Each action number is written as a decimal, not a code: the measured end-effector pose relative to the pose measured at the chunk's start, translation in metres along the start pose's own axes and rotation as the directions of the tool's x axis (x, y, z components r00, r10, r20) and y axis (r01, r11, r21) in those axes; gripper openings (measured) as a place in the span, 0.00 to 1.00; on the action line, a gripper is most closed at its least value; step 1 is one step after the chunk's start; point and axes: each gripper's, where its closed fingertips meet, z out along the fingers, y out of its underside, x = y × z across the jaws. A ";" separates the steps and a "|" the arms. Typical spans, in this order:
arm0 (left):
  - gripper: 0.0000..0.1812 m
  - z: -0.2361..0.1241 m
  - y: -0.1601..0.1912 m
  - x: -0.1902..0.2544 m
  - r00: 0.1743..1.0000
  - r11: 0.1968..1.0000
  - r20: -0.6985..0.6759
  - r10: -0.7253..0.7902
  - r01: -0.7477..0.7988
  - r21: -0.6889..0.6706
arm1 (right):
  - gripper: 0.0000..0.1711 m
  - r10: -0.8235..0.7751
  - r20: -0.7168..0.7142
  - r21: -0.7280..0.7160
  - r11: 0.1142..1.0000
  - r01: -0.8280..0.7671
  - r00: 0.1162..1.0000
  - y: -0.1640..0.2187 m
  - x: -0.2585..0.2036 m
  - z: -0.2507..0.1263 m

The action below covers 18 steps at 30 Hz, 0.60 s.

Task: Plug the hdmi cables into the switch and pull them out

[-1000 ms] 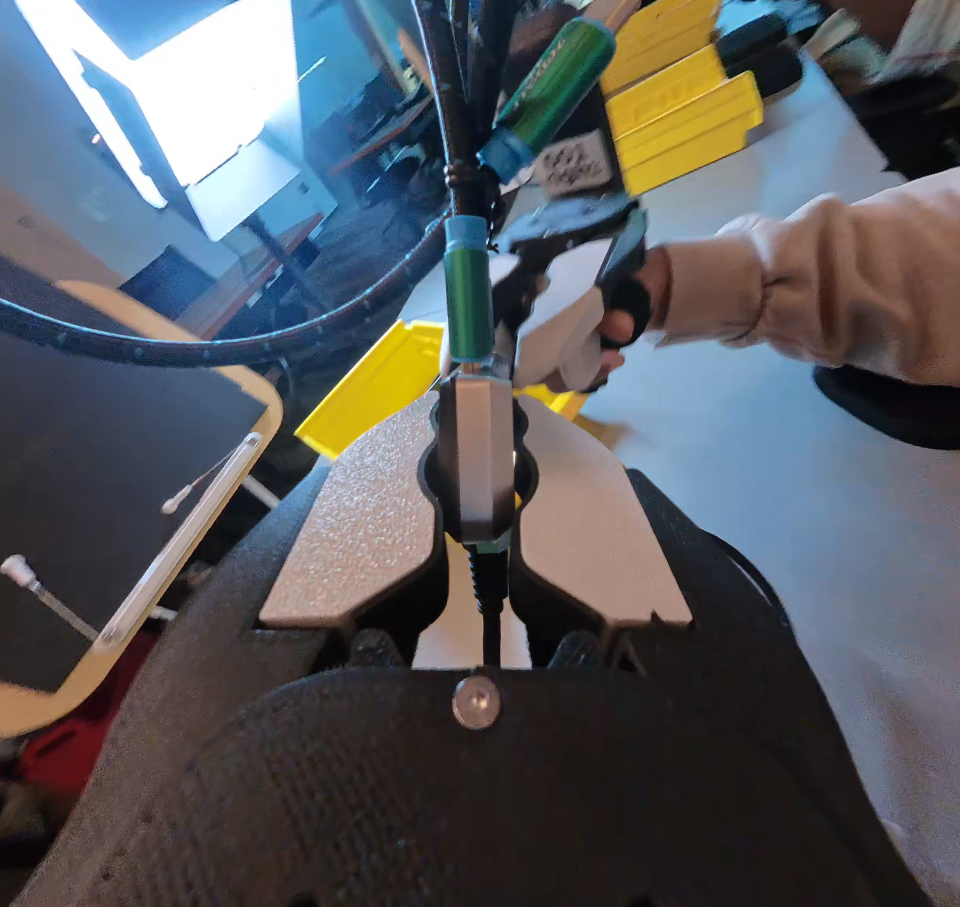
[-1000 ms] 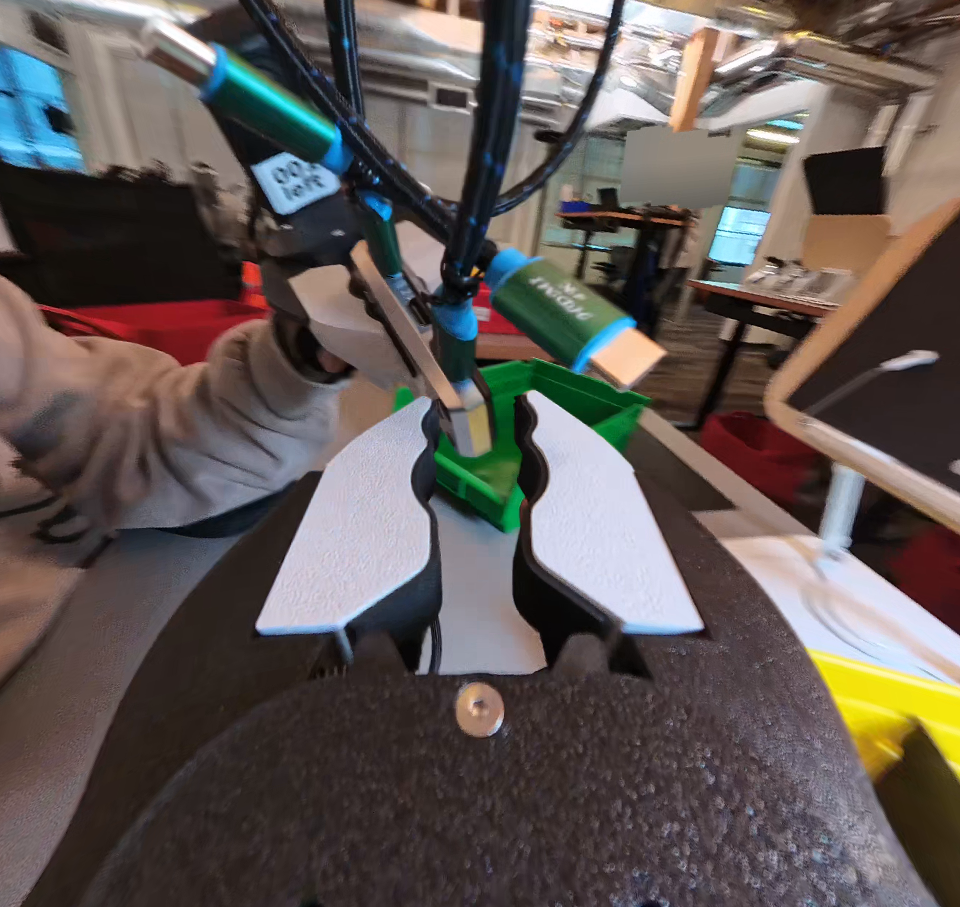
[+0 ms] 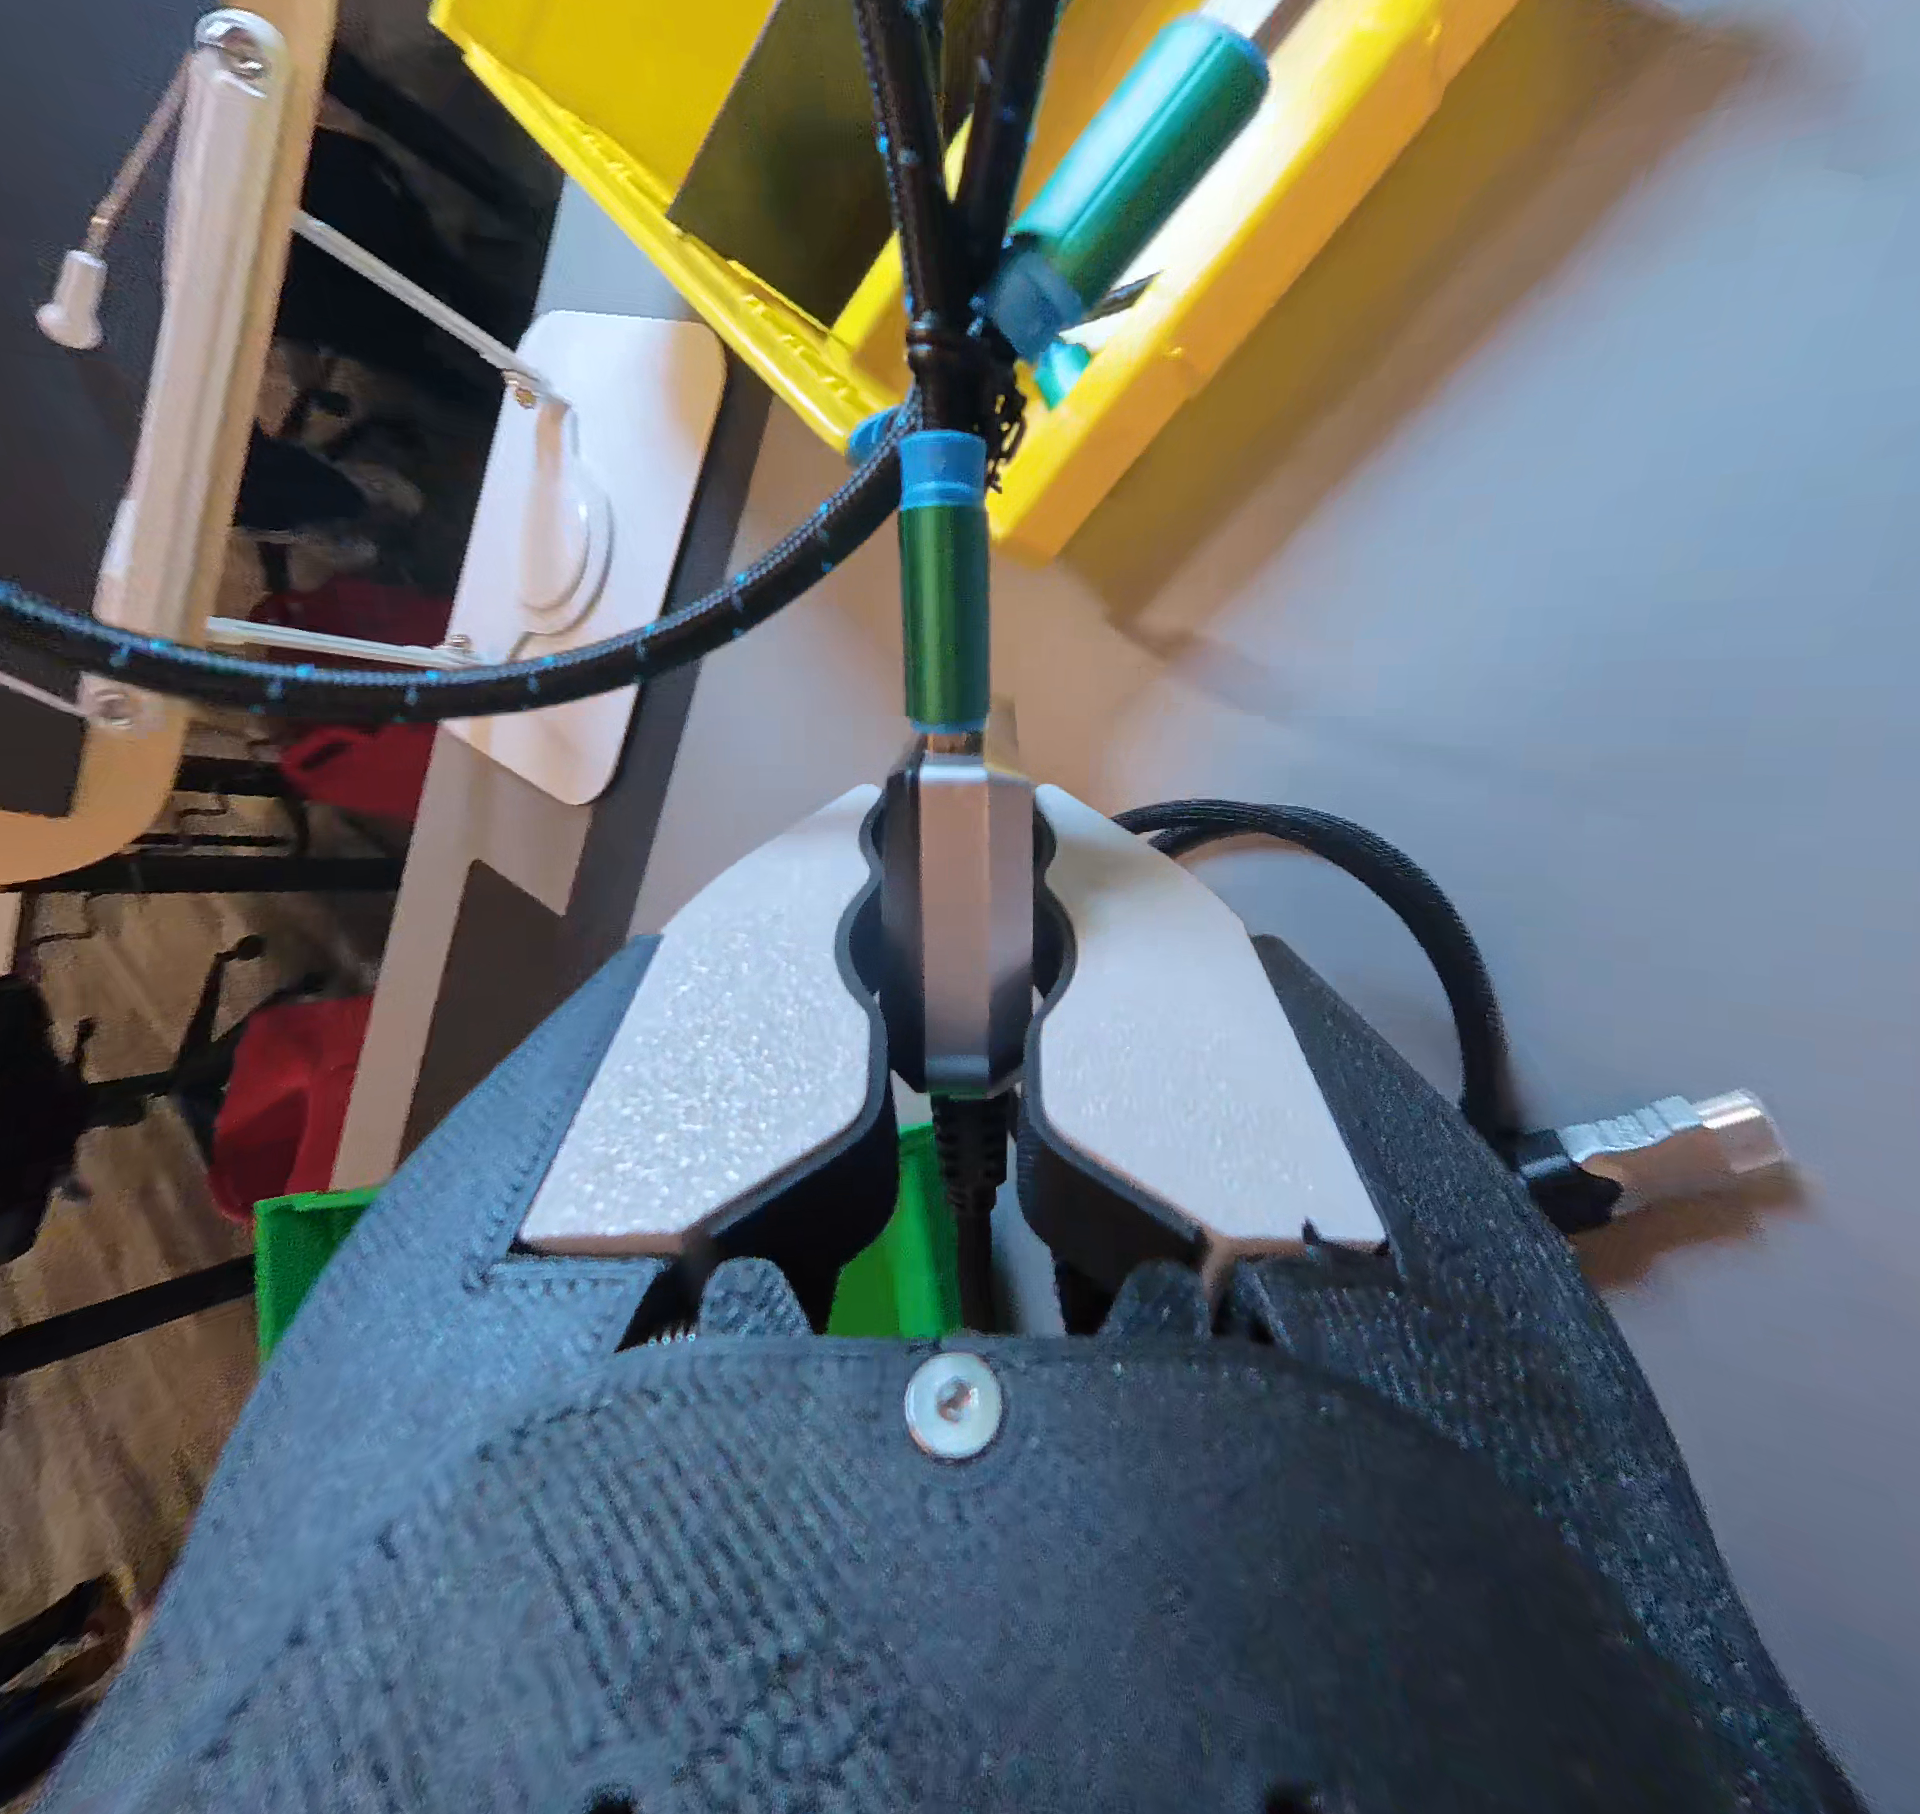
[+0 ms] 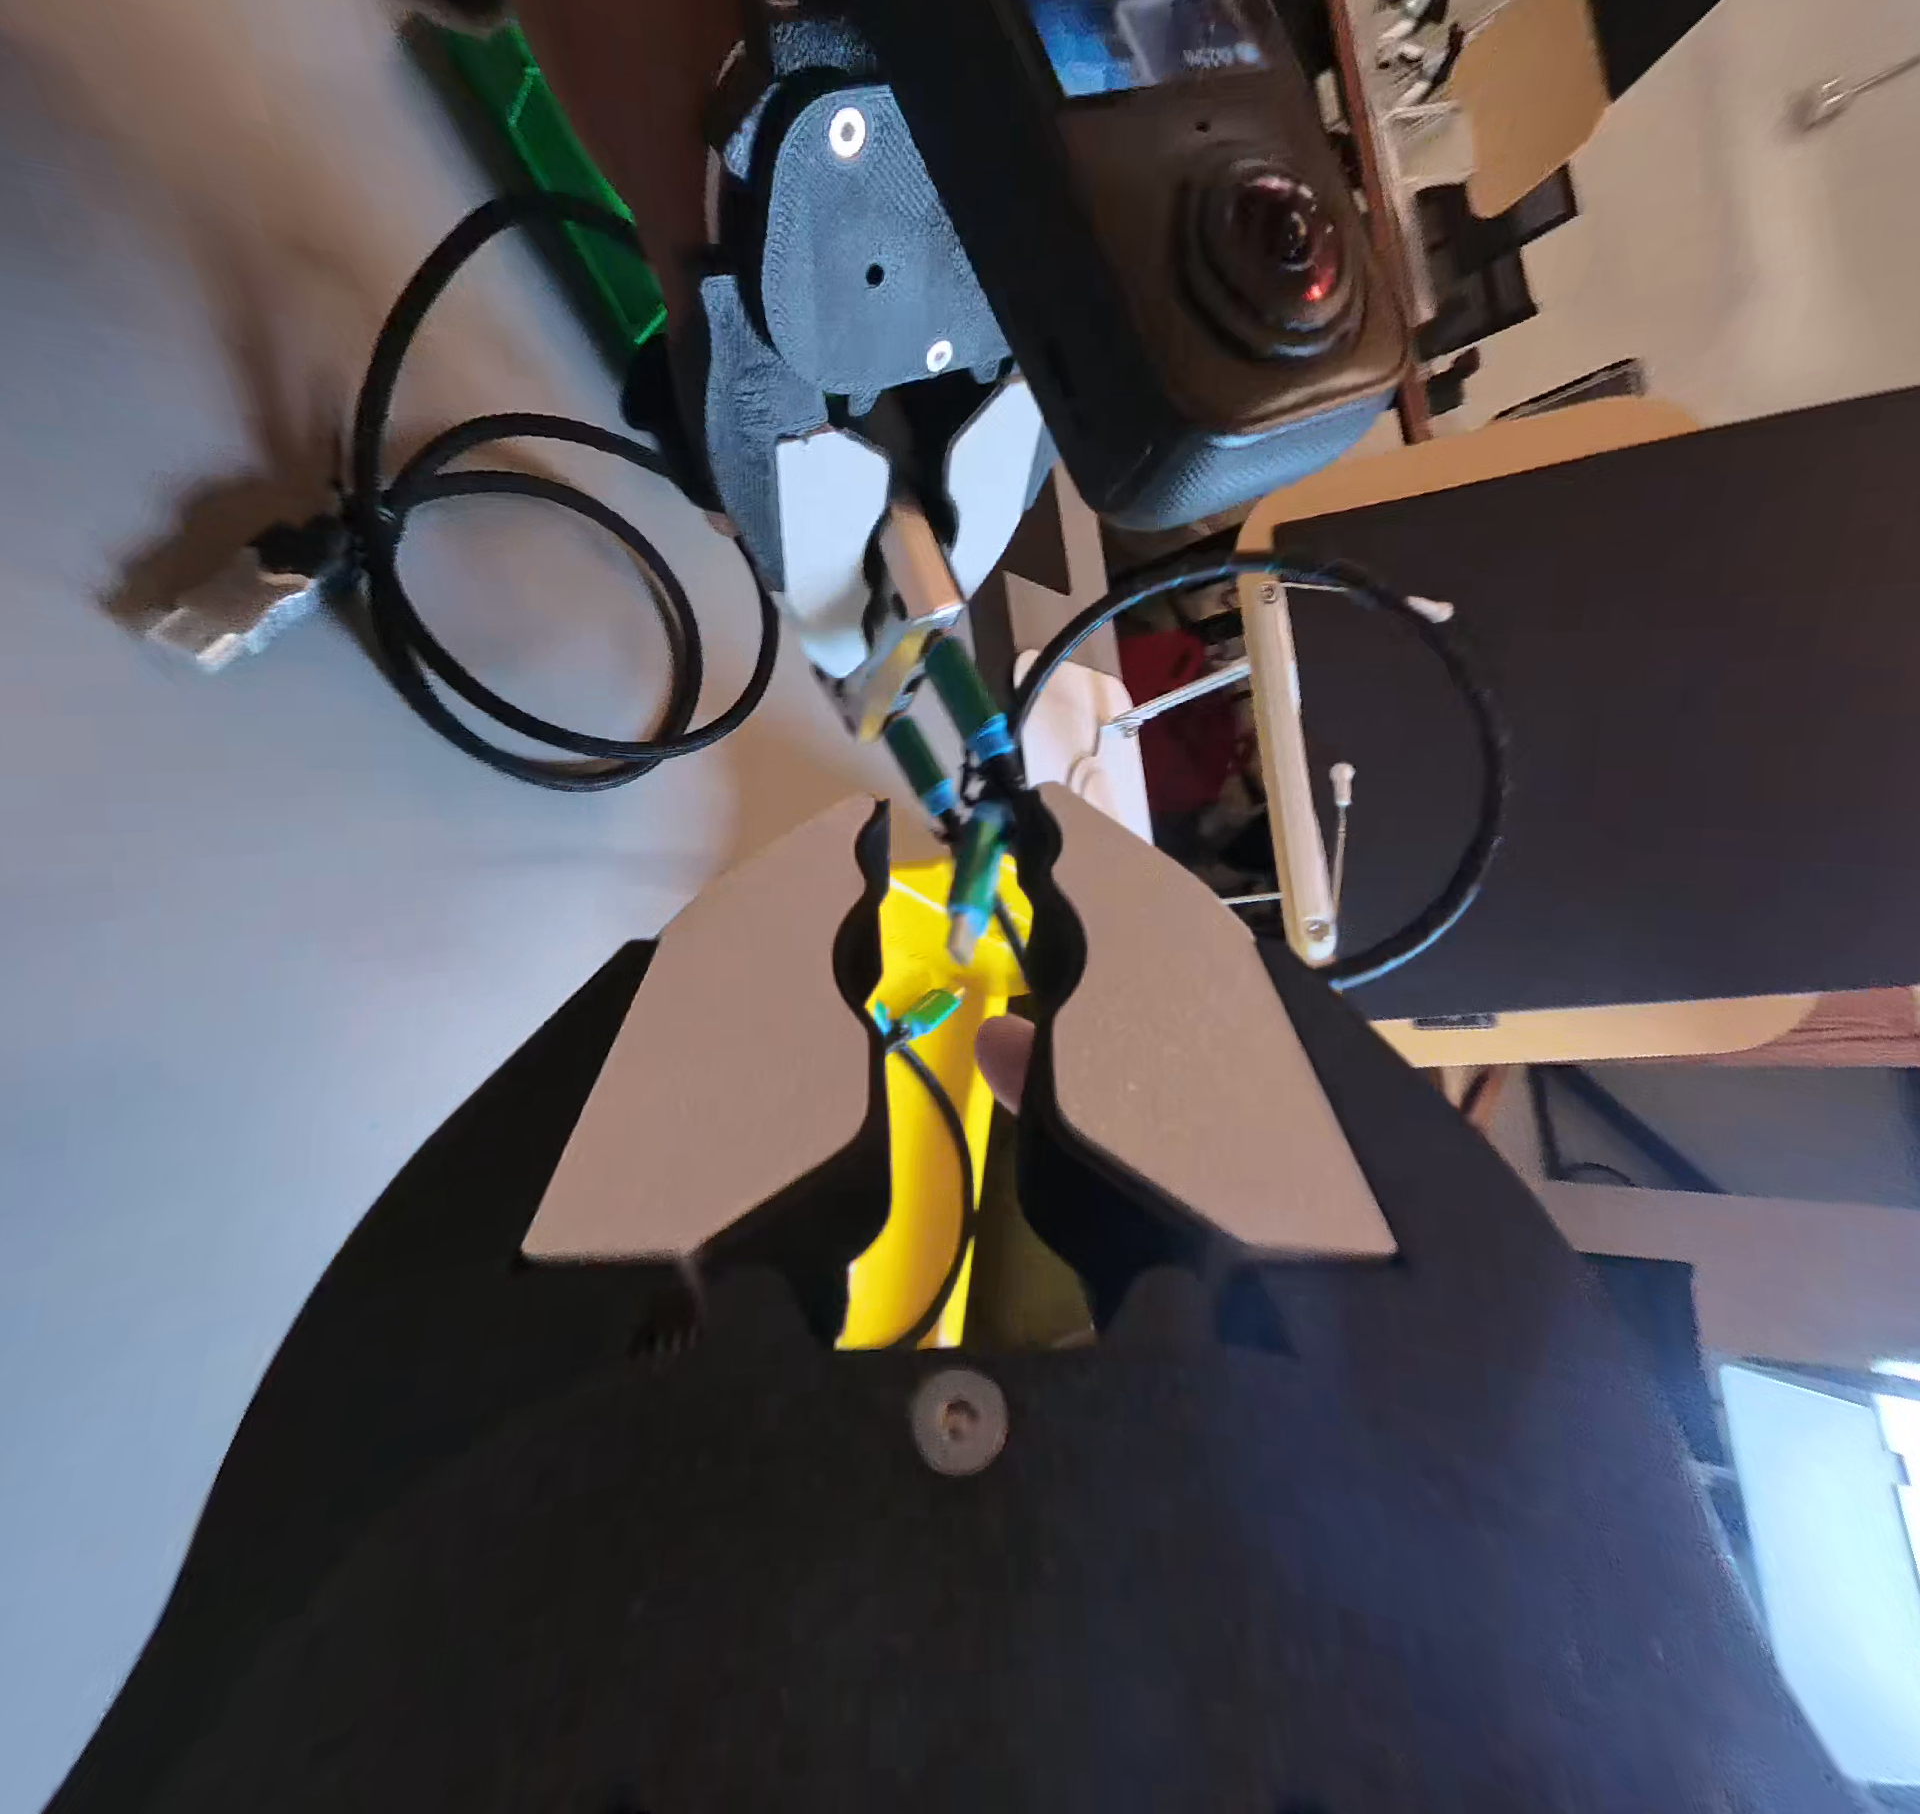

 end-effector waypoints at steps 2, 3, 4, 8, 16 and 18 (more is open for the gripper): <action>0.12 0.001 -0.003 0.008 0.999 1.000 -0.041 0.010 -0.009 0.011 | 0.15 -0.049 -0.041 -0.020 0.999 0.048 0.998 0.004 0.001 0.012; 0.12 0.001 -0.005 0.012 0.998 1.000 -0.052 0.022 -0.021 0.013 | 0.15 -0.077 -0.056 -0.043 0.996 0.075 0.995 0.010 0.000 0.021; 0.12 0.002 -0.006 0.016 0.998 0.999 -0.059 0.033 -0.033 0.010 | 0.15 -0.106 -0.065 -0.071 0.992 0.102 0.992 0.017 -0.002 0.031; 0.13 0.002 -0.005 0.020 0.995 0.997 -0.061 0.078 -0.079 -0.009 | 0.16 -0.196 -0.071 -0.161 0.970 0.182 0.978 0.036 -0.012 0.059; 0.14 0.004 -0.003 0.021 0.986 0.985 -0.033 0.166 -0.167 -0.032 | 0.14 -0.232 -0.150 -0.207 0.958 0.199 0.961 0.044 -0.009 0.076; 0.14 0.003 -0.004 0.020 0.985 0.986 -0.039 0.166 -0.166 -0.016 | 0.10 -0.245 -0.190 -0.208 0.956 0.205 0.951 0.043 -0.005 0.076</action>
